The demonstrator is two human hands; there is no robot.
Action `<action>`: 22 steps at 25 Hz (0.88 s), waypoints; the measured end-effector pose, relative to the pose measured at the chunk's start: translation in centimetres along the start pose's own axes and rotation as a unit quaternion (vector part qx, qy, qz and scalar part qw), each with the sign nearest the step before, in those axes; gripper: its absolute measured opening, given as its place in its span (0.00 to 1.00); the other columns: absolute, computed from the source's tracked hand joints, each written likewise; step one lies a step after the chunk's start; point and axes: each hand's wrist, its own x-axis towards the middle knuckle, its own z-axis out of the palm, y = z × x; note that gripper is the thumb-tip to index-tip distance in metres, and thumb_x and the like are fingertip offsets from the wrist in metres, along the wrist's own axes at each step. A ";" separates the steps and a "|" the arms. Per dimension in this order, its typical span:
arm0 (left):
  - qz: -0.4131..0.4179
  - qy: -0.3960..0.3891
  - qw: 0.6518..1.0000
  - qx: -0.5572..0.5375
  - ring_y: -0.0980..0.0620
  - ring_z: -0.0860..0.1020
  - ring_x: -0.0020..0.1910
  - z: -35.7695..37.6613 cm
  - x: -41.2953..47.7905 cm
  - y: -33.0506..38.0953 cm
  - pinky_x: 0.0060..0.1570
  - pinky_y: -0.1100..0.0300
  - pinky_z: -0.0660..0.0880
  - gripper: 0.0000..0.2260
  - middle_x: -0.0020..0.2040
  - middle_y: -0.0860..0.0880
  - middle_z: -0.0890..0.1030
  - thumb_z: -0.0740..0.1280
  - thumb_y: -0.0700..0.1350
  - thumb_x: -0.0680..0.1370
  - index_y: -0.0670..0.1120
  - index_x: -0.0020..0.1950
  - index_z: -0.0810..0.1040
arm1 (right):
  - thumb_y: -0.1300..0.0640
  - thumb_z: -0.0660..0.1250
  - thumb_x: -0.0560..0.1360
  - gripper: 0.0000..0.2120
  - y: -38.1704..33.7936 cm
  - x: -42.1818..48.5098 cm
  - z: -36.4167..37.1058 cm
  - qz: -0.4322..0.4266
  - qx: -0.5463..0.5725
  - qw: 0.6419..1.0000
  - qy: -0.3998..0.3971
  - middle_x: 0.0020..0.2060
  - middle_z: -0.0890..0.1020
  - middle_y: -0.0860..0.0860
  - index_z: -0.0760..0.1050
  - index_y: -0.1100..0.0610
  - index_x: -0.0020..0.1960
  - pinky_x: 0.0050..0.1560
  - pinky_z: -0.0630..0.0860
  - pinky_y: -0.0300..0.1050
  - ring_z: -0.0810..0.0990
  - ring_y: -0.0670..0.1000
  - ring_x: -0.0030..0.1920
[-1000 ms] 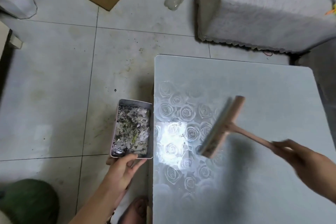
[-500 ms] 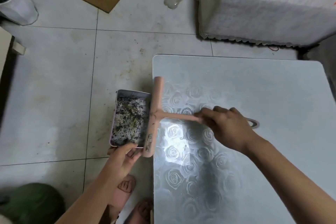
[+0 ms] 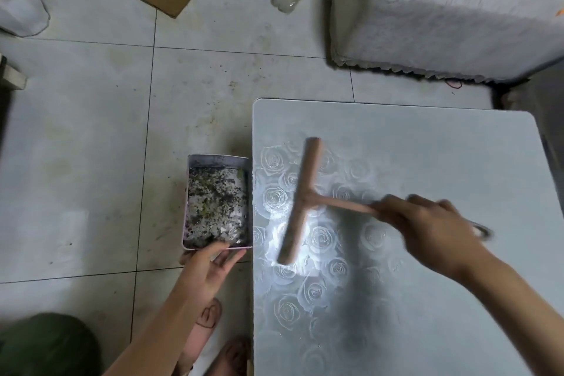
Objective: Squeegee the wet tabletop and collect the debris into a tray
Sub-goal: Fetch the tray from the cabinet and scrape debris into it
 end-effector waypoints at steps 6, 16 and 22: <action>0.023 -0.016 1.000 -0.008 0.42 0.78 0.52 0.4 0.2 0.4 0.39 0.40 0.80 0.16 0.43 0.43 0.82 0.63 0.26 0.66 0.43 0.48 0.76 | 0.54 0.59 0.78 0.14 -6.3 5.8 -2.3 -0.064 -0.050 0.992 0.097 0.43 0.78 0.51 0.68 0.40 0.60 0.49 0.66 0.49 0.79 0.56 0.47; 0.014 -0.033 0.999 0.014 0.44 0.78 0.50 3.4 0.2 2.8 0.41 0.40 0.80 0.13 0.43 0.41 0.81 0.59 0.25 0.74 0.41 0.45 0.76 | 0.51 0.55 0.80 0.13 -2.7 6.5 -3.4 0.013 -0.052 0.999 -0.003 0.45 0.78 0.48 0.66 0.40 0.62 0.52 0.68 0.47 0.80 0.52 0.50; 0.013 -0.022 1.000 -0.005 0.46 0.76 0.44 3.9 1.0 2.9 0.40 0.41 0.80 0.18 0.35 0.41 0.77 0.60 0.26 0.74 0.40 0.28 0.75 | 0.65 0.63 0.66 0.25 -10.2 6.4 -3.8 -0.047 -0.075 0.990 0.112 0.34 0.76 0.53 0.76 0.44 0.57 0.39 0.63 0.47 0.78 0.58 0.36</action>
